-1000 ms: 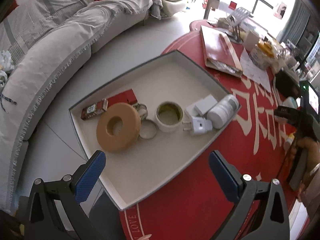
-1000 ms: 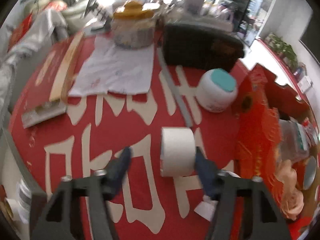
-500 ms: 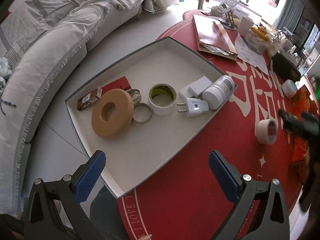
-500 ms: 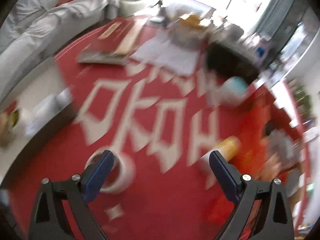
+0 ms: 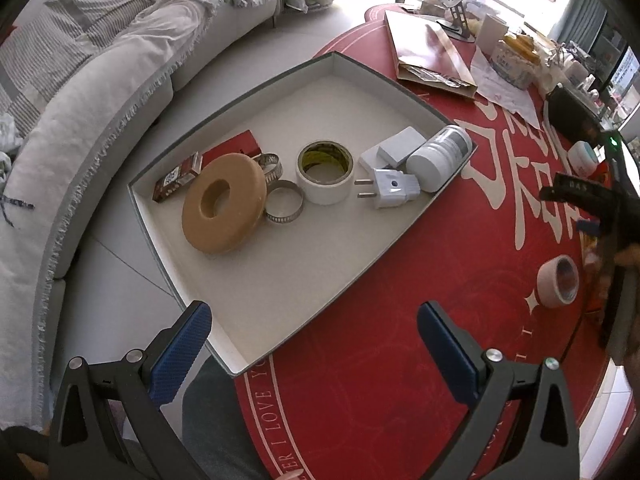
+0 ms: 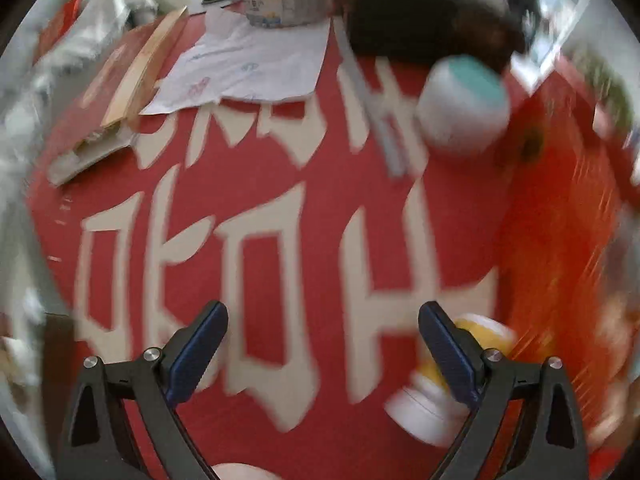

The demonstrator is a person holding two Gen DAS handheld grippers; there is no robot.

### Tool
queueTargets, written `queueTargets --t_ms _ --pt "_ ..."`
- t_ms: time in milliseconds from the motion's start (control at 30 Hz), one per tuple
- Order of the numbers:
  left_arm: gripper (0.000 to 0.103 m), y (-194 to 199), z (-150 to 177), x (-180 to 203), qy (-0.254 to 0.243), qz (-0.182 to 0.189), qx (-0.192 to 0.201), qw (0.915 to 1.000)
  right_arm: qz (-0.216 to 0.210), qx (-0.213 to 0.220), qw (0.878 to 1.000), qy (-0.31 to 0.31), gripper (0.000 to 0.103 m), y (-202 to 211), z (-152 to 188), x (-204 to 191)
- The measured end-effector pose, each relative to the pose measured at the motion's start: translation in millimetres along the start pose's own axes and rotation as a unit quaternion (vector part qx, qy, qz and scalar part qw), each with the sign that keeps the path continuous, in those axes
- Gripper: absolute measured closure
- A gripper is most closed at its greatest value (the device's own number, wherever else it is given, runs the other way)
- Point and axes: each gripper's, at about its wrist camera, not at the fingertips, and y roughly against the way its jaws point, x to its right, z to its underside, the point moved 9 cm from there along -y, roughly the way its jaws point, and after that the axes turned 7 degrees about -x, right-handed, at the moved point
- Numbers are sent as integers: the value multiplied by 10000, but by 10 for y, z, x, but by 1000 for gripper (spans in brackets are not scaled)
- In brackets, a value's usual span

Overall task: Organize rigid objects
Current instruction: 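Move both grippers back over the table toward the tape roll and pill bottle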

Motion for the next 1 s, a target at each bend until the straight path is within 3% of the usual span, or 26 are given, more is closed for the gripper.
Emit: queueTargets --t_ms 33,133,200,233,267,333,400,467,533,633,700,767,867,933,1000 --pt "0 6 2 12 -34 -16 20 10000 -78 12 9999 -93 5 32 98 -21" --pt "0 6 18 29 -66 -7 27 10000 -823 -205 9964 -77 5 151 534 -290" --pt "0 11 39 21 -66 -25 28 10000 -1905 -530 9802 103 5 300 929 -612" --pt "0 12 54 15 -70 -29 28 10000 -2007 -478 9783 190 5 366 1009 -659" --pt "0 13 76 8 -79 -32 25 10000 -1798 -257 9830 285 5 445 1061 -643" --pt "0 10 112 2 -109 -55 16 9999 -803 577 9940 477 5 627 945 -477" --pt "0 9 151 -17 -106 -69 -8 9999 271 1201 9897 737 5 745 696 -329" --pt "0 7 181 -40 -78 -61 -42 9999 986 1294 9810 1053 5 689 479 -286" --pt "0 12 201 -62 -64 -70 -54 9999 1260 1067 9805 1067 5 528 315 -209" --pt "0 0 219 -90 -61 -96 -97 9999 1139 570 9902 571 5 208 66 -39" --pt "0 -17 220 -106 -73 -132 -121 9998 828 128 9963 184 5 18 86 95" --pt "0 -32 217 -113 -64 -140 -132 9998 552 14 9984 -82 4 -9 109 142" --pt "0 -28 219 -101 -52 -110 -121 9999 143 -308 9982 -504 4 -49 290 138" --pt "0 -5 232 -70 -113 -104 -90 9998 -361 -525 9909 -1187 2 -65 559 126" --pt "0 13 257 -49 -175 -87 -73 9998 -748 -524 9850 -1461 2 -35 802 34"
